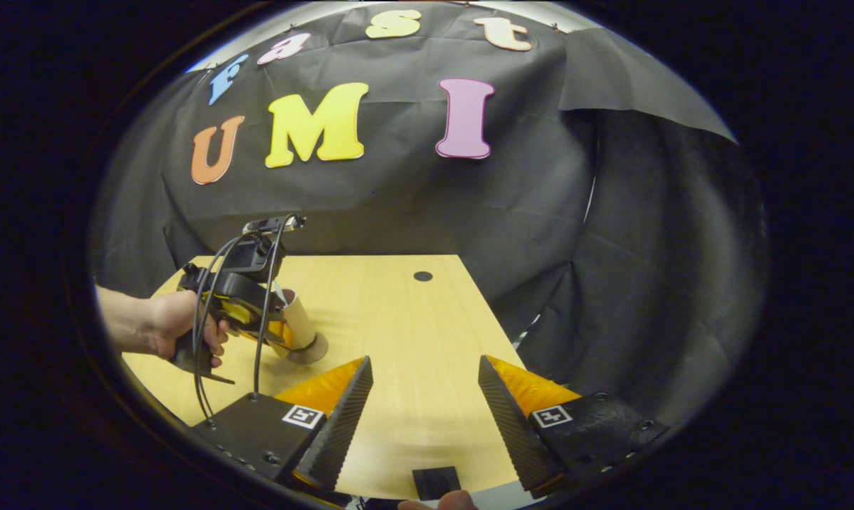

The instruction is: Put the toothbrush and toothpaste on the desktop into the cup, then pick up the cup and place it on the coaster on the desktop.

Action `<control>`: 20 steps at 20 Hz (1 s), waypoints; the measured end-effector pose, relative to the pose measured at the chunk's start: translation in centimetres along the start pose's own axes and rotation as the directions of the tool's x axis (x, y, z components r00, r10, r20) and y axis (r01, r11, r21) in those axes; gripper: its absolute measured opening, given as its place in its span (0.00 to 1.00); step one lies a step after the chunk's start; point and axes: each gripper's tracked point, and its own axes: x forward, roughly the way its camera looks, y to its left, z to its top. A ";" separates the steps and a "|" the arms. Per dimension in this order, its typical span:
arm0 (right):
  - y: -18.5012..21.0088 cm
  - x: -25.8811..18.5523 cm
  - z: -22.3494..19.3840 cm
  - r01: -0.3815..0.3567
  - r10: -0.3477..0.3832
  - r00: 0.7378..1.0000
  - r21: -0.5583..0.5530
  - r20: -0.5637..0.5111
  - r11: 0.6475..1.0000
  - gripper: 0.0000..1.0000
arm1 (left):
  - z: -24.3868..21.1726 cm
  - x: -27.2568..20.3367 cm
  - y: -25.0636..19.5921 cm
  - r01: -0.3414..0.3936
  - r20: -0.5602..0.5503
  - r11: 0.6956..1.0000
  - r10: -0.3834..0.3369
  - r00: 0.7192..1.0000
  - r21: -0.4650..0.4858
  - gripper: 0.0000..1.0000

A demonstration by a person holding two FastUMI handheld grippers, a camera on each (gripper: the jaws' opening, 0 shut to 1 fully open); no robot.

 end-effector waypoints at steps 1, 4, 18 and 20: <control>-0.4 0.1 -0.3 0.004 -0.004 1.000 0.001 -0.007 1.000 0.91 | 0.2 0.3 0.4 -0.002 -0.001 1.000 0.002 1.000 0.003 0.25; -0.9 0.1 -0.7 0.015 -0.015 1.000 0.007 -0.020 1.000 0.91 | 0.6 1.0 1.5 -0.009 -0.004 1.000 0.009 1.000 0.008 0.25; 0.1 0.9 -0.7 -0.016 0.017 0.999 0.017 -0.029 1.000 0.91 | 3.2 -0.5 7.3 -0.063 0.017 0.998 0.063 0.998 0.011 0.82; 1.0 1.3 -1.1 -0.022 0.022 0.999 0.019 -0.040 1.000 0.91 | 3.4 -2.1 8.8 -0.057 0.054 0.998 0.058 0.997 -0.006 0.84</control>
